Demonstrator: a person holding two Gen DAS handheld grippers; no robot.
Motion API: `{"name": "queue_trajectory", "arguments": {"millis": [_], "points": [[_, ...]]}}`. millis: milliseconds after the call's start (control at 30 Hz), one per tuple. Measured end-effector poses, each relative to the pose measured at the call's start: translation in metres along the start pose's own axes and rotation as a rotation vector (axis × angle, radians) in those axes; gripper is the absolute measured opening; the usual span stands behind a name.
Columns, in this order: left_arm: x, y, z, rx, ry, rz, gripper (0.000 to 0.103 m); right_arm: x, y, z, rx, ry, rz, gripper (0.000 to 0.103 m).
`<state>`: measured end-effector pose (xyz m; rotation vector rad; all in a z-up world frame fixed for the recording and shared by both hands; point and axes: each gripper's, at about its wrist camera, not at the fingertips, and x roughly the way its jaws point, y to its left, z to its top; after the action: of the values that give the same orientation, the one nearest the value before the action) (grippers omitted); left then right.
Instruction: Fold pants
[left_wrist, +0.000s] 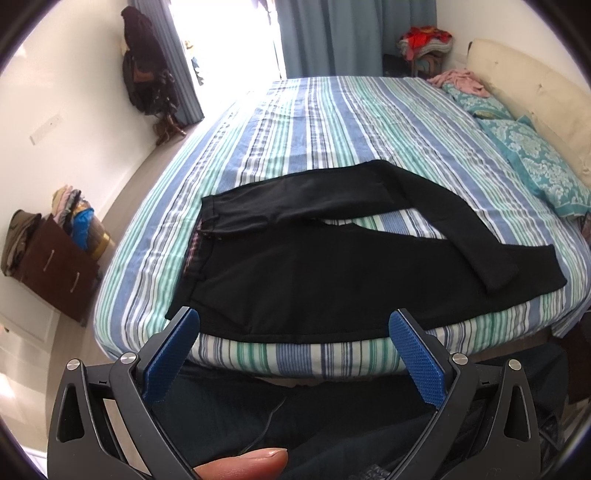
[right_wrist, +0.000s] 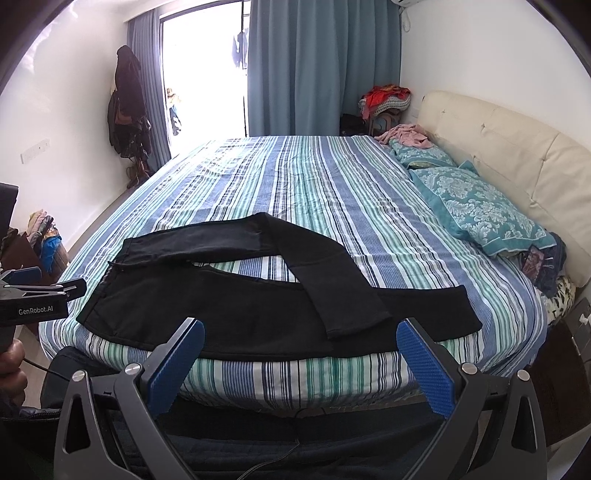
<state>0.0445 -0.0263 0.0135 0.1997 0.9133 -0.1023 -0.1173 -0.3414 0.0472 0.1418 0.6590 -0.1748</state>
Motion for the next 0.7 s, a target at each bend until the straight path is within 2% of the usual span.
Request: {"name": "queue_trajectory", "arguments": {"millis": [700], "points": [[-0.0007,0.0056,-0.0075,-0.014,0.002,-0.007,0.103,0.0055,0.0102,-0.0055,-0.026,0.011,-0.003,0.103]]}}
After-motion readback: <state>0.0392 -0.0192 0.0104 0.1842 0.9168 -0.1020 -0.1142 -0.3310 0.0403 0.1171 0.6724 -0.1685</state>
